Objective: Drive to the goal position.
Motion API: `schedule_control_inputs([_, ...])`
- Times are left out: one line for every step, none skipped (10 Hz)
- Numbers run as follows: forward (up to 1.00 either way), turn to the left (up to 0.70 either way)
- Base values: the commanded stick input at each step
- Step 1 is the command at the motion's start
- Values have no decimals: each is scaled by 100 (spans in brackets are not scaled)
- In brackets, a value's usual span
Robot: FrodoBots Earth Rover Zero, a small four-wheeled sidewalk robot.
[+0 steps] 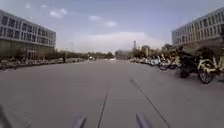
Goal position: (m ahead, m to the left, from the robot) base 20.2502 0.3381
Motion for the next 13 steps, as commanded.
schedule_control_inputs([100, 0])
schedule_control_inputs([100, 0])
schedule_control_inputs([100, 0])
schedule_control_inputs([100, 0])
schedule_control_inputs([100, 0])
schedule_control_inputs([100, 0])
schedule_control_inputs([100, 0])
schedule_control_inputs([100, 0])
schedule_control_inputs([100, 0])
schedule_control_inputs([100, 0])
schedule_control_inputs([100, 0])
schedule_control_inputs([100, 0])
schedule_control_inputs([100, 0])
